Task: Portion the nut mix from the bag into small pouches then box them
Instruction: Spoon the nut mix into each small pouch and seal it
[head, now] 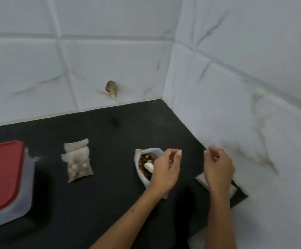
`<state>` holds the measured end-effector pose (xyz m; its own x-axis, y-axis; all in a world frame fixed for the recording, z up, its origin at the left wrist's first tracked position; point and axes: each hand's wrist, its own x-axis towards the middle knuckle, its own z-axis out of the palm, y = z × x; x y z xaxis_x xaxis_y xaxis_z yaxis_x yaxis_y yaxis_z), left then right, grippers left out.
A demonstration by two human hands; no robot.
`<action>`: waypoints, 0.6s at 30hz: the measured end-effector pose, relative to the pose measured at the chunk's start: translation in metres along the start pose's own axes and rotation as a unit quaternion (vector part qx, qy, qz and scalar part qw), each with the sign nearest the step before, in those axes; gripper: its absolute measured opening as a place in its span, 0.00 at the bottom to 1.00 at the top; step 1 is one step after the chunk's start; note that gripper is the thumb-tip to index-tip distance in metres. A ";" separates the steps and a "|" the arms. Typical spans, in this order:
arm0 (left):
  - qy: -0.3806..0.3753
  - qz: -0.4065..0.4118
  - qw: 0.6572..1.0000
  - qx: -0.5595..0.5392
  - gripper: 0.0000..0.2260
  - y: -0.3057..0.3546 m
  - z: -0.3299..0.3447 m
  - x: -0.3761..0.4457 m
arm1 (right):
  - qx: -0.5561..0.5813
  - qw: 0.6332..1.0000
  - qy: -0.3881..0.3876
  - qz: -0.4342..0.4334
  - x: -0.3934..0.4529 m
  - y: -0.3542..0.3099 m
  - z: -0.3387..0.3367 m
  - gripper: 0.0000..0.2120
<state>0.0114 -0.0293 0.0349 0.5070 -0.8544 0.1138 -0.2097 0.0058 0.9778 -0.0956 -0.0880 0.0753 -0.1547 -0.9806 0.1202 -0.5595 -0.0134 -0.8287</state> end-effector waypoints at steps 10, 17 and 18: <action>-0.236 -0.061 0.965 0.093 0.20 -0.011 0.079 -0.011 | -0.121 0.973 -0.009 0.198 0.010 0.110 -0.040 0.12; -0.238 -0.082 0.964 0.081 0.27 -0.016 0.087 -0.013 | -0.133 0.972 0.014 0.191 0.006 0.109 -0.026 0.14; -0.237 -0.083 0.966 0.065 0.26 -0.013 0.086 -0.013 | -0.125 0.973 0.026 0.191 0.006 0.106 -0.026 0.13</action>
<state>-0.0647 -0.0628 0.0056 0.1083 -0.9802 -0.1657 -0.2771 -0.1898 0.9419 -0.1771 -0.0899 0.0030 -0.4274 -0.8936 -0.1369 -0.6324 0.4037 -0.6611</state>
